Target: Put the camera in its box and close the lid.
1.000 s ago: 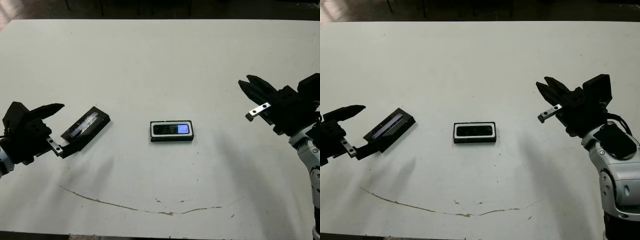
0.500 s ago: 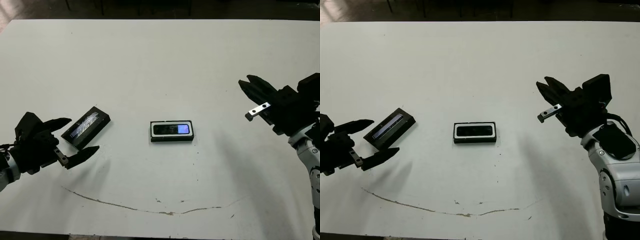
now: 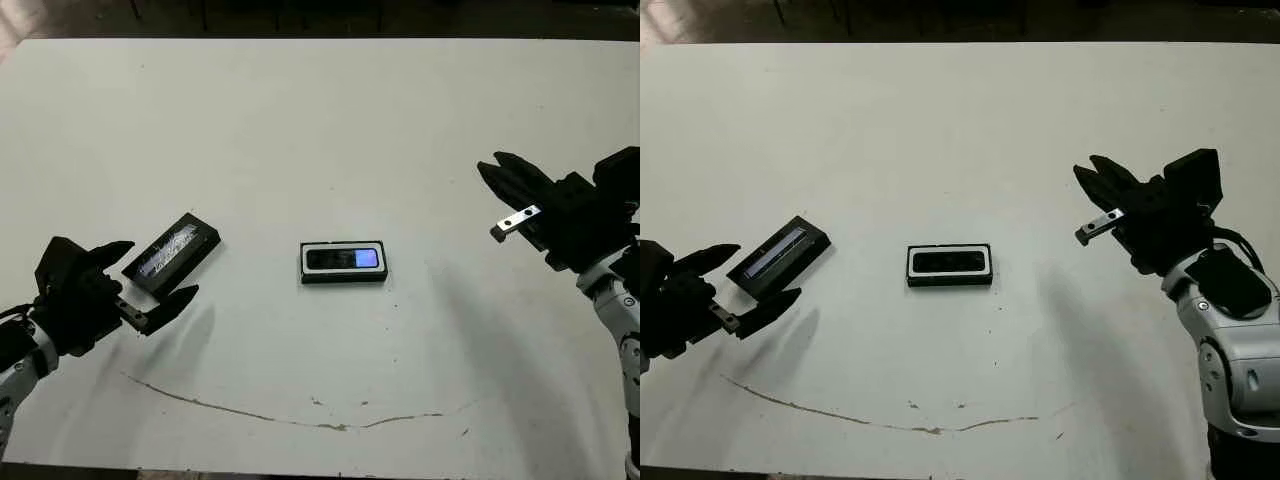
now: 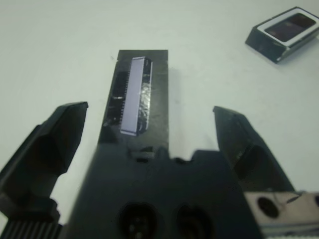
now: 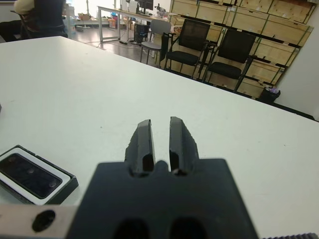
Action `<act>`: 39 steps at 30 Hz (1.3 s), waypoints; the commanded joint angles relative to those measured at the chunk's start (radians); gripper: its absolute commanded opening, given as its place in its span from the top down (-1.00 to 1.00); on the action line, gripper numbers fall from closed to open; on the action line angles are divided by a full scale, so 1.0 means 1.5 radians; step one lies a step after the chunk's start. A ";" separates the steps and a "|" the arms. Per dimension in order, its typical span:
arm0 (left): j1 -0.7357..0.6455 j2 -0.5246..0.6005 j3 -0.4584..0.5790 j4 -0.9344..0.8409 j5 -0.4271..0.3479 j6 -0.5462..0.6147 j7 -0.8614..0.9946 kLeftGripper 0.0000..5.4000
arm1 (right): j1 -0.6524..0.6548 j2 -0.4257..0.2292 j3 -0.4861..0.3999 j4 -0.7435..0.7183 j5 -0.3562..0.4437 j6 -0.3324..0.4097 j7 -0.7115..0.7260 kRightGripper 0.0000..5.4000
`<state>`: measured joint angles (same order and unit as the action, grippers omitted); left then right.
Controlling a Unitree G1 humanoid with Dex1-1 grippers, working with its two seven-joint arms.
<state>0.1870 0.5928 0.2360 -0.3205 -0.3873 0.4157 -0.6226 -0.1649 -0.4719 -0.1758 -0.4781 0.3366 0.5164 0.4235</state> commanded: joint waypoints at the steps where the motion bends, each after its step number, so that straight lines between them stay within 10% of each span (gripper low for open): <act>1: 0.013 -0.005 -0.005 0.012 0.010 0.003 0.007 -0.99 | 0.010 -0.011 0.000 0.008 0.002 0.009 0.007 1.00; 11: 0.012 -0.018 -0.013 0.031 0.005 -0.017 -0.004 -0.96 | 0.009 -0.012 0.001 0.002 0.001 0.023 0.002 1.00; 27: 0.021 -0.024 -0.026 0.027 0.021 -0.029 0.004 0.39 | 0.019 -0.022 0.004 0.001 -0.006 0.018 0.008 1.00; 39: 0.010 -0.041 -0.004 -0.009 -0.048 0.010 0.019 0.53 | 0.014 -0.021 0.005 0.006 -0.005 0.024 0.011 1.00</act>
<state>0.1928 0.5342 0.2293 -0.3160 -0.4561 0.4096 -0.6034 -0.1540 -0.4905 -0.1743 -0.4742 0.3348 0.5397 0.4411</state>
